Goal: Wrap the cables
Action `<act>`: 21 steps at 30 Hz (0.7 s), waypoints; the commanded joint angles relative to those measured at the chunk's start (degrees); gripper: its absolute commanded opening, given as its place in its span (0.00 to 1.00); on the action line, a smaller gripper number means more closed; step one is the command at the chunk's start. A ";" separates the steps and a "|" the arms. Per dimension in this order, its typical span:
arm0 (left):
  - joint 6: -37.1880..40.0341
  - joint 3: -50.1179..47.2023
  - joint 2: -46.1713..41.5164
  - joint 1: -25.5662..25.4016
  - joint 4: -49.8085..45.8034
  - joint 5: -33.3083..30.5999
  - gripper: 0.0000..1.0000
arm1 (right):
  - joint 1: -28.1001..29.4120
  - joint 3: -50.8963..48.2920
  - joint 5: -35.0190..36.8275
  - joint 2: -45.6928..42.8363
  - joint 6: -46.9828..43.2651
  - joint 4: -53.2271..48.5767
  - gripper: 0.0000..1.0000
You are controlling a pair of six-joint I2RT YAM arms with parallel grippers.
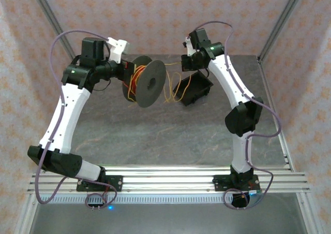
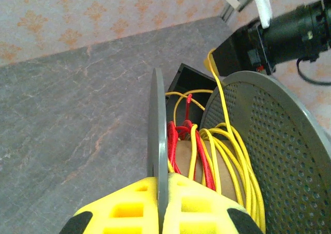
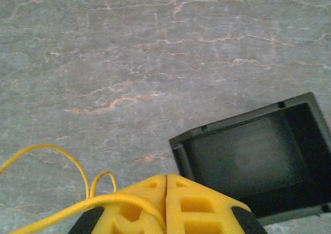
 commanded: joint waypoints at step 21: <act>-27.65 -2.89 -8.27 12.66 26.09 5.46 0.00 | -5.15 -23.65 -10.57 -10.49 8.33 15.92 0.00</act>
